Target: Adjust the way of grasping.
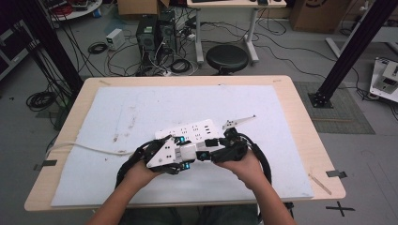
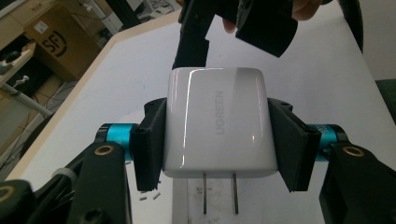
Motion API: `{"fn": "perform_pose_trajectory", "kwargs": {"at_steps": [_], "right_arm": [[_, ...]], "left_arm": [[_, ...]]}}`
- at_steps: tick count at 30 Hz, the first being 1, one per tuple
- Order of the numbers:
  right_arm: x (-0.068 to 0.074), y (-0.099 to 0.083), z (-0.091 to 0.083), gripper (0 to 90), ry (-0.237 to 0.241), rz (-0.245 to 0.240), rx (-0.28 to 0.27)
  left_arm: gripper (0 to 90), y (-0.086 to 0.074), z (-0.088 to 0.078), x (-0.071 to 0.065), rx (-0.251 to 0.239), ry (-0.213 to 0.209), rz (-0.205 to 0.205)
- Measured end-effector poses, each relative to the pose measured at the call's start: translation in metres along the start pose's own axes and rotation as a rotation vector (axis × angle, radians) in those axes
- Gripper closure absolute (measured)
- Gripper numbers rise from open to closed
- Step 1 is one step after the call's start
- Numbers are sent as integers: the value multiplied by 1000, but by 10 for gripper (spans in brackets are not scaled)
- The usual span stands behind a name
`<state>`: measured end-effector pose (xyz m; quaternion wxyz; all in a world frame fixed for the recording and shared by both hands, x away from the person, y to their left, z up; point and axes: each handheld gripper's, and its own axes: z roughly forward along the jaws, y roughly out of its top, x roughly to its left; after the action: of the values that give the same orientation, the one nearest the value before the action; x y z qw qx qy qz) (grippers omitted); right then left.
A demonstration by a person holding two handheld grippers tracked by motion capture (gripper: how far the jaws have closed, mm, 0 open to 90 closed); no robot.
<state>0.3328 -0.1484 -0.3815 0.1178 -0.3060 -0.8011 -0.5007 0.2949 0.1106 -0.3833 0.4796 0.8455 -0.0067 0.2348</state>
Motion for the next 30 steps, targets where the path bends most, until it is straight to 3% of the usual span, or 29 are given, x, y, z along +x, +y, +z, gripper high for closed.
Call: {"fn": "perform_pose_trajectory", "kwargs": {"at_steps": [6, 9, 16, 20, 26, 30], "right_arm": [[-3, 0, 10, 167, 84, 58, -17], [-4, 0, 15, 182, 98, 73, -19], [-7, 0, 18, 286, 153, 88, -39], [-6, 0, 19, 395, 177, 82, -40], [-6, -1, 19, 524, 180, 73, -42], [-7, -1, 19, 546, 190, 86, -46]], "left_arm": [[425, 3, 2, -3, -23, 11, 21], [425, 4, 4, -4, -27, 11, 24], [425, 7, 3, -5, -44, 18, 30], [425, 8, 1, -5, -55, 29, 36], [425, 8, 3, -5, -54, 23, 42], [425, 8, 3, -5, -52, 21, 47]]}}
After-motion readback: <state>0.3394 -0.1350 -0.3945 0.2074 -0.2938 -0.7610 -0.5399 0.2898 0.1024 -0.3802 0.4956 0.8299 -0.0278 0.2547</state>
